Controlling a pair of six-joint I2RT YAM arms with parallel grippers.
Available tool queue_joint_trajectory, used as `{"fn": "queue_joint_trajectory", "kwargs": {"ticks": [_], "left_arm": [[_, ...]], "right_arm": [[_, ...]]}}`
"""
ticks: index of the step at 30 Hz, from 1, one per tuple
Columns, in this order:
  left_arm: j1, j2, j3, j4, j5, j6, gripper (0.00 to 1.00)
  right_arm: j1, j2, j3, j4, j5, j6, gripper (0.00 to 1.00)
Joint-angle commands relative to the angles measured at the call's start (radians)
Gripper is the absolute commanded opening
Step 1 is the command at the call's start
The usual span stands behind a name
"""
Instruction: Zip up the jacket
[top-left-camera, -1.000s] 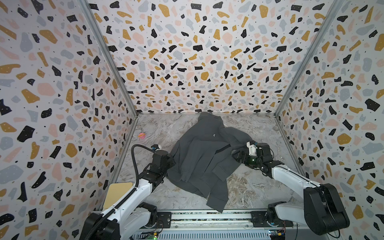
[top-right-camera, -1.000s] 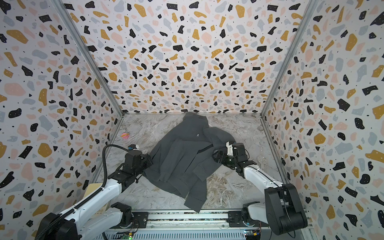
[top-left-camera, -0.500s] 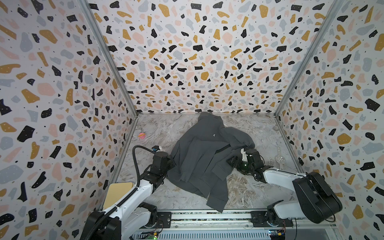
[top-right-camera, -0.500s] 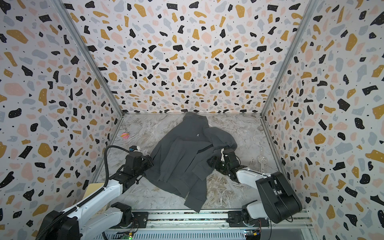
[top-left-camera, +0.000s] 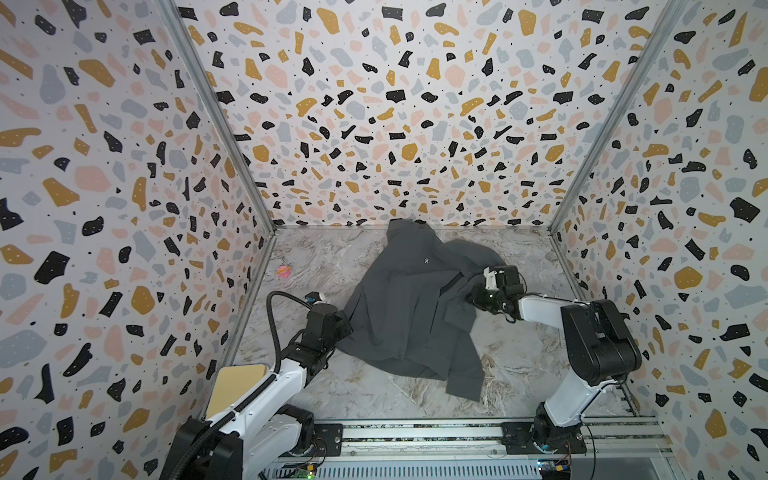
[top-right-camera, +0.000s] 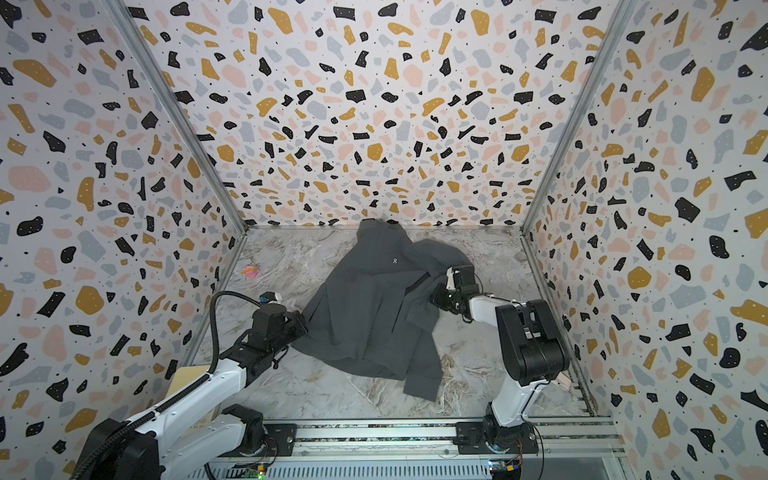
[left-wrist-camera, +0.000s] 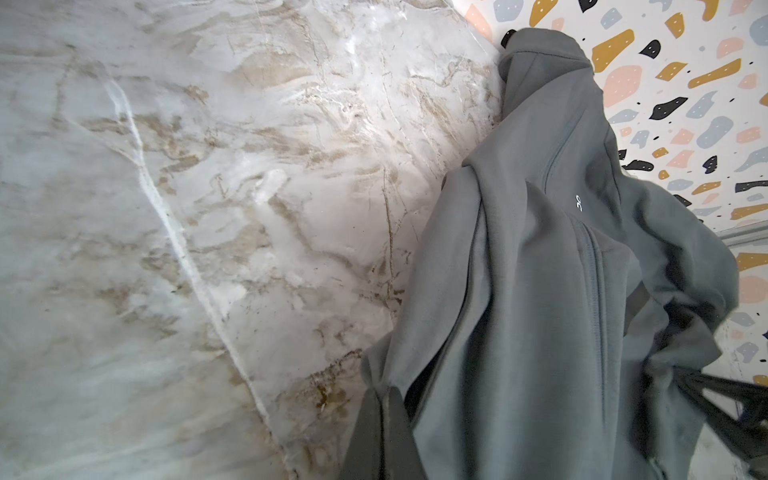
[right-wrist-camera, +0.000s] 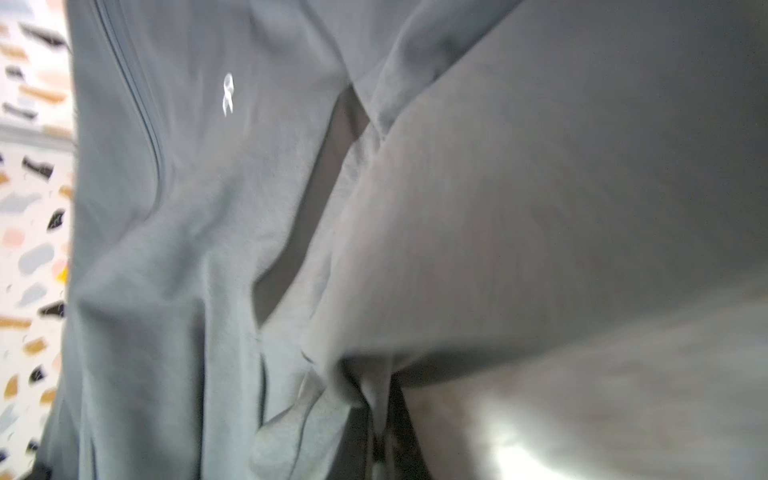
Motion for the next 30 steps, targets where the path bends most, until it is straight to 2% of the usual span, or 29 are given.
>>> {"fn": "queue_joint_trajectory", "kwargs": {"ticks": [1,3,7,12,13,15,16,20,22,26,30], "left_arm": [[0.009,-0.021,-0.010,0.038,-0.023,-0.010,0.00],[0.009,-0.007,-0.009,0.063,-0.011,-0.029,0.00],[0.009,0.049,0.001,0.120,0.026,-0.052,0.00],[0.009,0.080,0.016,0.110,0.065,-0.044,0.00],[0.009,0.070,0.012,0.101,0.066,-0.045,0.00],[0.009,0.046,0.000,0.080,0.067,-0.048,0.00],[0.010,0.030,-0.009,0.068,0.070,-0.051,0.00],[0.010,-0.038,-0.043,0.017,0.091,-0.063,0.00],[0.009,-0.068,-0.057,-0.005,0.104,-0.067,0.00],[0.009,-0.122,-0.077,-0.044,0.126,-0.069,0.00],[0.010,-0.129,-0.104,-0.062,0.149,-0.069,0.00]], "right_arm": [[-0.155,-0.119,0.101,-0.144,0.088,-0.124,0.00],[-0.235,-0.123,0.176,-0.196,0.048,-0.141,0.00],[-0.303,-0.116,0.217,-0.229,0.032,-0.152,0.00],[-0.316,-0.142,0.159,-0.250,0.159,-0.203,0.00],[-0.317,-0.152,0.134,-0.250,0.161,-0.209,0.05],[-0.317,-0.166,0.086,-0.253,0.133,-0.213,0.37],[-0.317,-0.176,0.064,-0.264,0.121,-0.218,0.49],[-0.294,-0.271,-0.016,-0.280,0.091,-0.217,0.69],[-0.259,-0.319,-0.016,-0.320,0.104,-0.227,0.73],[-0.131,-0.397,0.011,-0.413,0.217,-0.248,0.76],[-0.047,-0.400,0.001,-0.429,0.171,-0.242,0.77]]}}
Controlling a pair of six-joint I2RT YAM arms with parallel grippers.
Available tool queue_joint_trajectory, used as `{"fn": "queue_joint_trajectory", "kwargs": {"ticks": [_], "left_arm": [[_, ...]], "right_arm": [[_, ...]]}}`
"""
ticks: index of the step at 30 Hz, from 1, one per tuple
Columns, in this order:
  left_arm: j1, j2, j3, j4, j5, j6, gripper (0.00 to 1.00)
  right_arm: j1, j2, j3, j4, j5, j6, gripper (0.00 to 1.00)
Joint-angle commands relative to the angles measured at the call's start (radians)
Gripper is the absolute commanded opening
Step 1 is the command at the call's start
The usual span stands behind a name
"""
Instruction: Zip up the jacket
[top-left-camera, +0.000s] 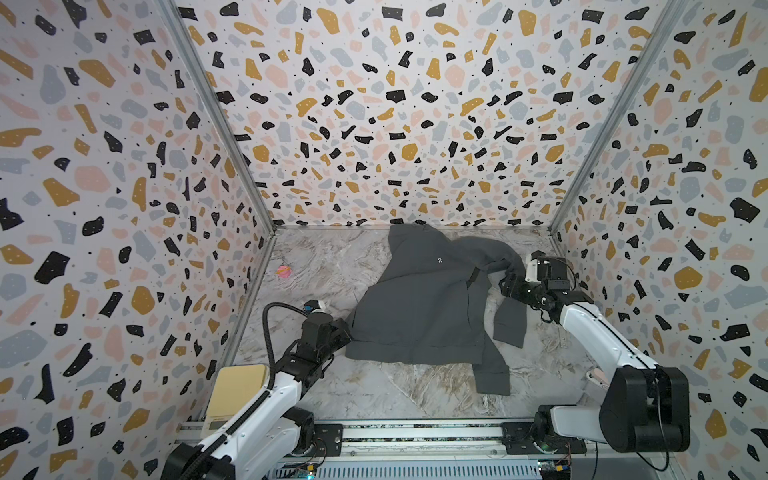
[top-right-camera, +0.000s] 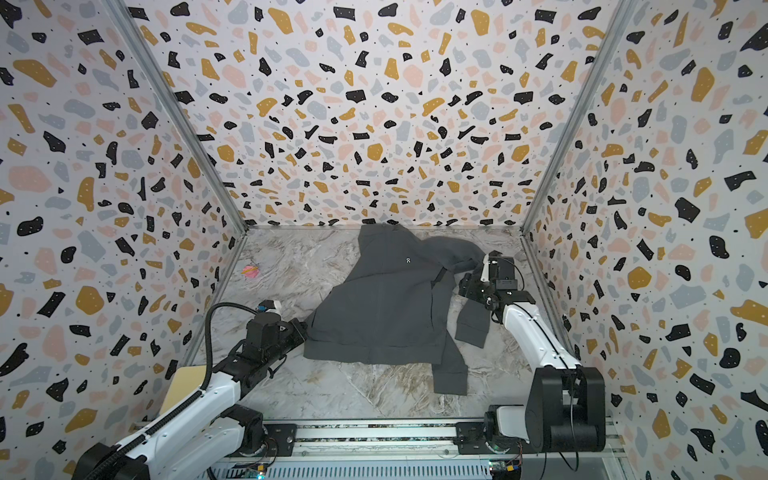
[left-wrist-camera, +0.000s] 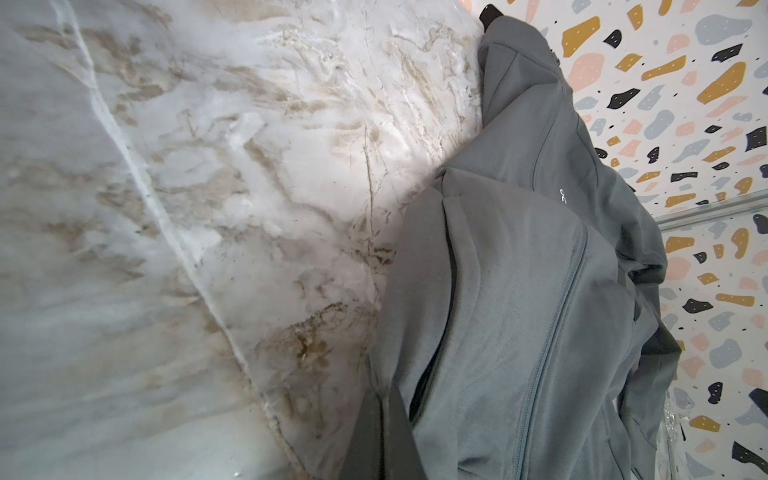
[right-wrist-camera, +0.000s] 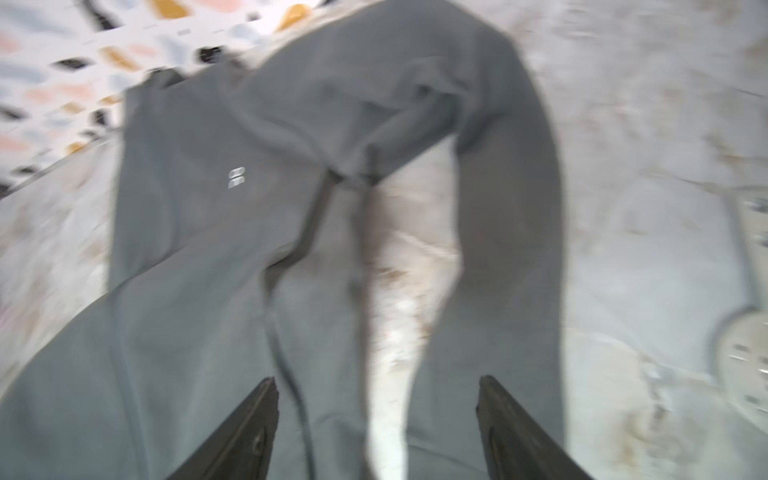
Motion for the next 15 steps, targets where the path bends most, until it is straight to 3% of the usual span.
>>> {"fn": "queue_joint_trajectory", "kwargs": {"ticks": [1,7,8,13,15], "left_arm": [[0.005,-0.004,-0.030,-0.039,0.036,-0.006,0.00],[0.004,0.007,-0.049,-0.111,0.078,0.035,0.00],[0.004,-0.001,-0.041,-0.131,0.080,0.046,0.06],[0.006,-0.081,0.045,-0.225,0.022,0.104,0.67],[0.004,-0.078,0.094,-0.212,-0.039,0.130,0.81]], "right_arm": [[0.061,0.015,0.008,-0.063,0.000,-0.008,0.77],[0.133,0.148,-0.086,0.057,-0.081,0.027,0.77],[0.133,0.166,-0.100,0.076,-0.088,0.029,0.77],[0.134,0.241,-0.135,0.126,-0.131,0.021,0.78],[0.135,0.242,-0.148,0.137,-0.144,0.023,0.78]]}}
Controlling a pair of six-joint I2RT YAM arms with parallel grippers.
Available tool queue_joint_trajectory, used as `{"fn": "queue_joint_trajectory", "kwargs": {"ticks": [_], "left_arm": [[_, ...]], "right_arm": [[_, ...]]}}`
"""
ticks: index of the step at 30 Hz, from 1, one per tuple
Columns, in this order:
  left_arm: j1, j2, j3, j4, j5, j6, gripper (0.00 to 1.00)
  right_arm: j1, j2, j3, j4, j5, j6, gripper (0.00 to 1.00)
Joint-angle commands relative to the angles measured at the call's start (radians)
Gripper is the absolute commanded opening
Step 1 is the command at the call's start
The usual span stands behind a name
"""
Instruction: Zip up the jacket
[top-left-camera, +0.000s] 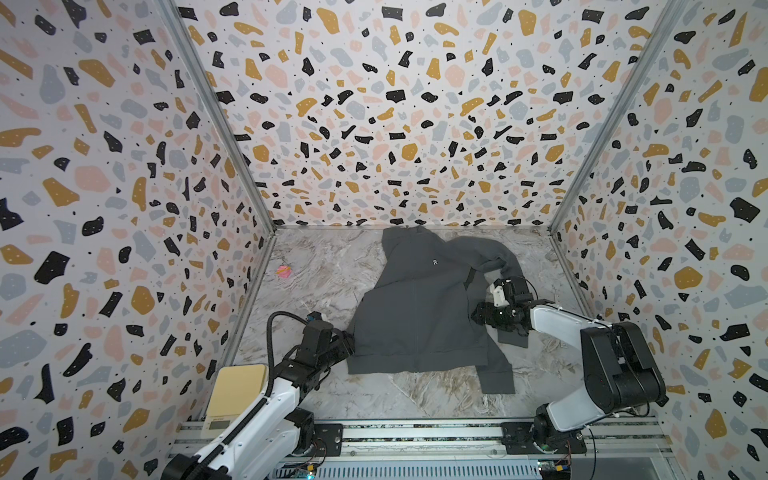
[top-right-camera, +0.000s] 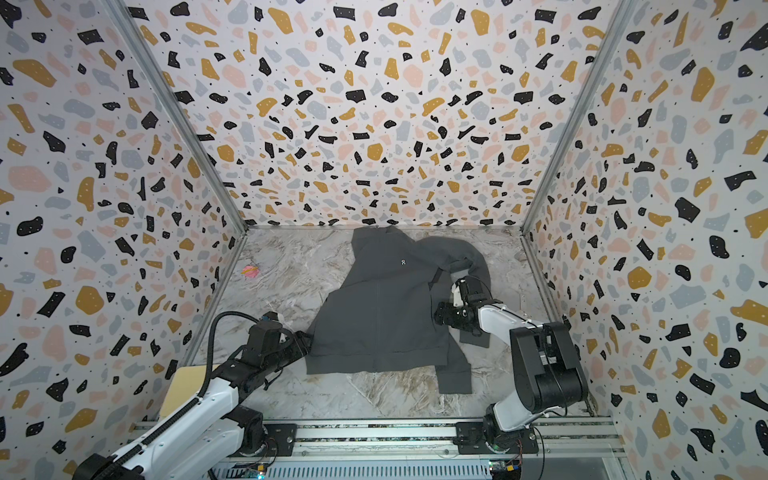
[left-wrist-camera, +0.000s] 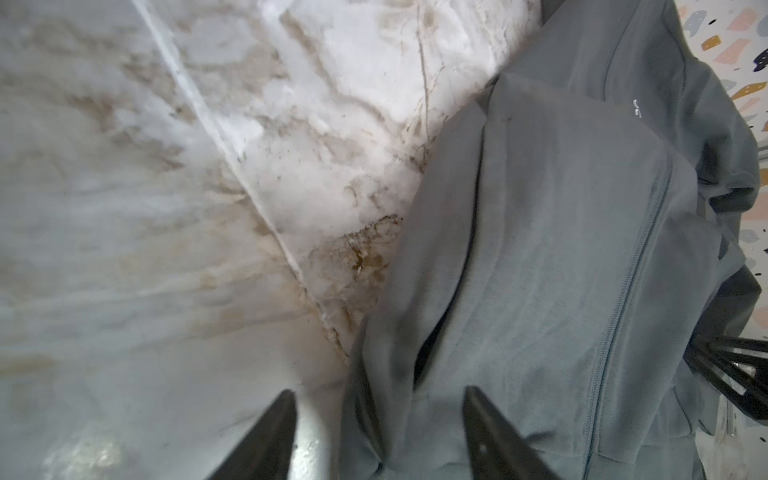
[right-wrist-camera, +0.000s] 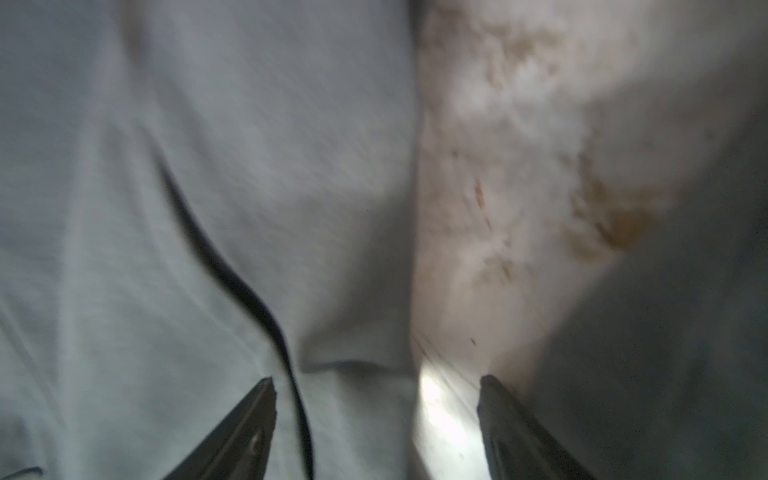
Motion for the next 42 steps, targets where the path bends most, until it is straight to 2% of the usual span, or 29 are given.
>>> {"fn": "queue_joint_trajectory", "kwargs": {"ticks": [1,3,6,11,13,16,22,27,30,34,37,40,42], "left_arm": [[0.005,0.006,0.122,0.012,-0.097,0.079,0.87],[0.004,0.091,0.212,0.068,-0.130,0.107,0.95],[0.004,0.335,0.395,0.130,-0.143,0.163,1.00],[0.006,0.833,0.809,0.077,-0.098,0.236,1.00],[0.012,1.010,0.950,0.086,-0.029,0.212,0.98],[0.020,1.210,1.112,0.098,0.014,0.149,0.96],[0.035,1.473,1.327,0.138,0.107,-0.002,0.86],[0.036,1.565,1.398,0.226,0.118,-0.106,0.80],[0.038,1.626,1.437,0.334,0.154,-0.183,0.72],[0.038,1.745,1.560,0.384,0.244,-0.242,0.58],[0.038,1.801,1.609,0.491,0.307,-0.300,0.35],[0.038,1.816,1.645,0.523,0.330,-0.291,0.16],[0.039,1.809,1.651,0.530,0.341,-0.270,0.01]], "right_arm": [[0.002,-0.004,-0.019,0.024,-0.037,0.003,0.78],[0.003,-0.021,-0.038,0.024,-0.037,0.001,0.78],[0.003,-0.057,-0.079,0.021,-0.045,0.005,0.78],[0.009,-0.132,-0.161,0.046,-0.093,0.033,0.78],[0.013,-0.164,-0.195,0.067,-0.124,0.052,0.77],[0.024,-0.202,-0.240,0.098,-0.175,0.077,0.75],[0.050,-0.219,-0.283,0.138,-0.229,0.093,0.75],[0.055,-0.197,-0.305,0.174,-0.265,0.101,0.74],[0.054,-0.191,-0.328,0.219,-0.307,0.112,0.73],[0.055,-0.201,-0.357,0.296,-0.380,0.134,0.67],[0.055,-0.221,-0.367,0.341,-0.420,0.145,0.61],[0.054,-0.243,-0.369,0.371,-0.461,0.154,0.53],[0.055,-0.260,-0.380,0.419,-0.499,0.180,0.40]]}}
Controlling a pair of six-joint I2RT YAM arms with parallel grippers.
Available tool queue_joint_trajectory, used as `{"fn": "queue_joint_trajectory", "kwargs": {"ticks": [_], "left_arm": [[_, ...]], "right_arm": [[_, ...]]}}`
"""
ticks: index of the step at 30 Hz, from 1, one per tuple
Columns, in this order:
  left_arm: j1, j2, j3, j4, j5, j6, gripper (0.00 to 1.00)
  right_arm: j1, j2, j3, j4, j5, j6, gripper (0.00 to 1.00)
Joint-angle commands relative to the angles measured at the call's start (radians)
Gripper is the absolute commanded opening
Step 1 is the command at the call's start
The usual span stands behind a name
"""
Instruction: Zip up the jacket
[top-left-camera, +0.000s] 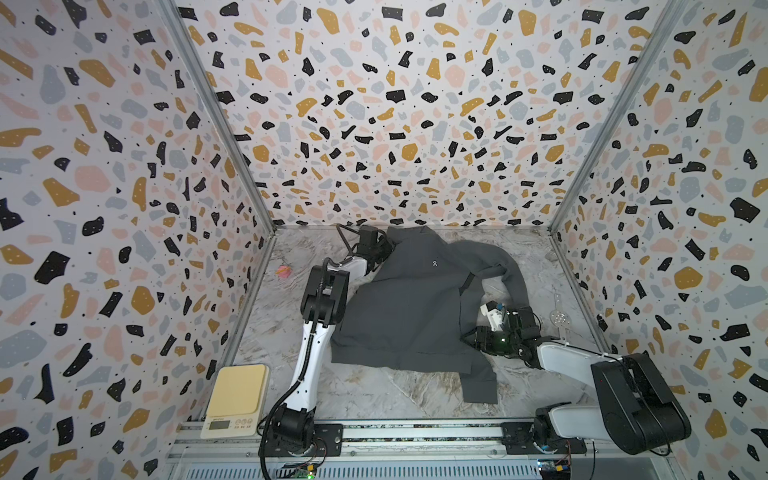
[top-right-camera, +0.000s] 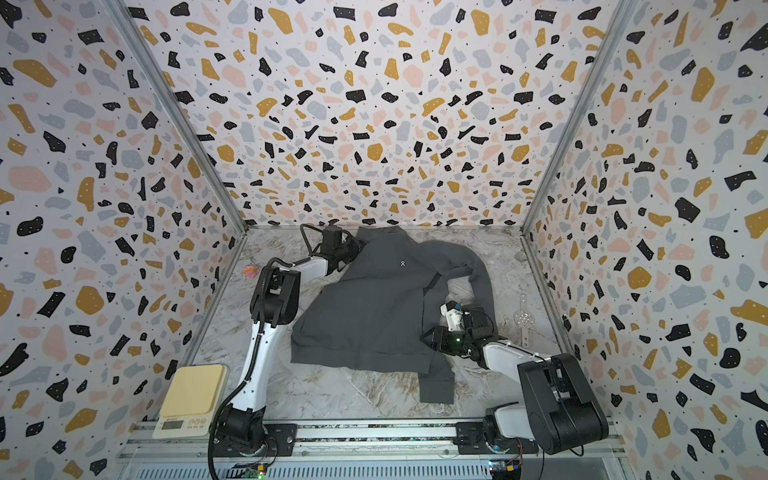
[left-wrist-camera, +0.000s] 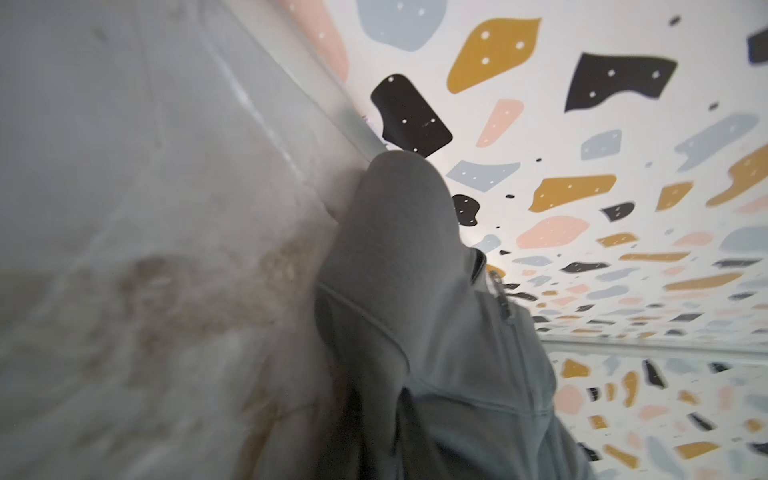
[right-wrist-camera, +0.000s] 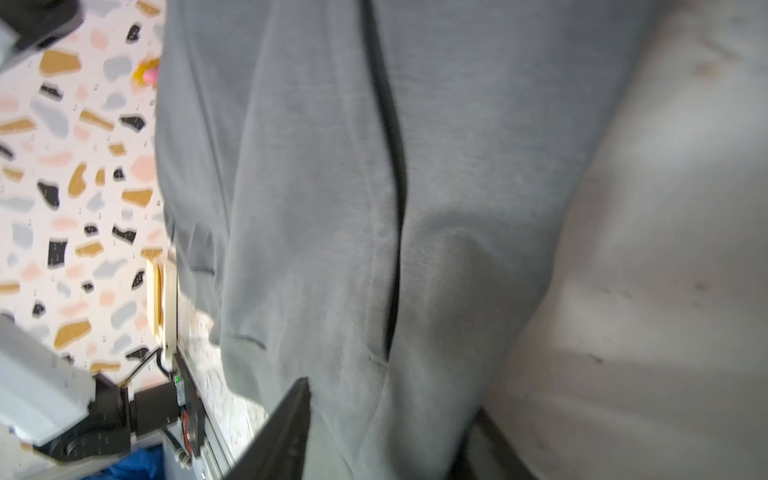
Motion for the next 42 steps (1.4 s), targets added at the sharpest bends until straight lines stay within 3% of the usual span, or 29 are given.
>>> {"fn": "queue_joint_trajectory", "kwargs": {"ticks": [1,5,14,16,18,20,32,36,42], "left_arm": [[0.006,-0.002,0.025,0.042,0.057,0.008,0.00],[0.016,-0.067,0.008,-0.017,0.029,0.124,0.00],[0.053,-0.216,0.010,-0.292,-0.188,0.444,0.00],[0.055,-0.235,-0.014,-0.288,-0.200,0.460,0.00],[0.055,-0.247,-0.035,-0.281,-0.195,0.463,0.00],[0.055,-0.251,-0.052,-0.274,-0.187,0.461,0.00],[0.055,-0.282,-0.136,-0.240,-0.183,0.469,0.00],[0.055,-0.278,-0.146,-0.222,-0.175,0.450,0.00],[0.055,-0.278,-0.164,-0.209,-0.170,0.427,0.00]], "right_arm": [[0.006,-0.051,-0.012,0.096,-0.104,0.044,0.33],[0.006,-0.098,-0.018,0.094,-0.115,0.066,0.00],[-0.012,-0.188,-0.004,-0.137,0.002,-0.016,0.00],[-0.028,-0.180,-0.019,-0.130,-0.006,-0.005,0.13],[-0.034,-0.167,-0.032,-0.114,-0.019,0.018,0.35],[-0.033,-0.172,-0.045,-0.112,-0.023,0.039,0.42],[-0.002,-0.511,-0.246,-0.145,-0.064,0.225,0.53],[0.014,-0.494,-0.278,-0.119,-0.049,0.233,0.55],[0.031,-0.338,-0.278,0.042,-0.083,0.233,0.59]]}}
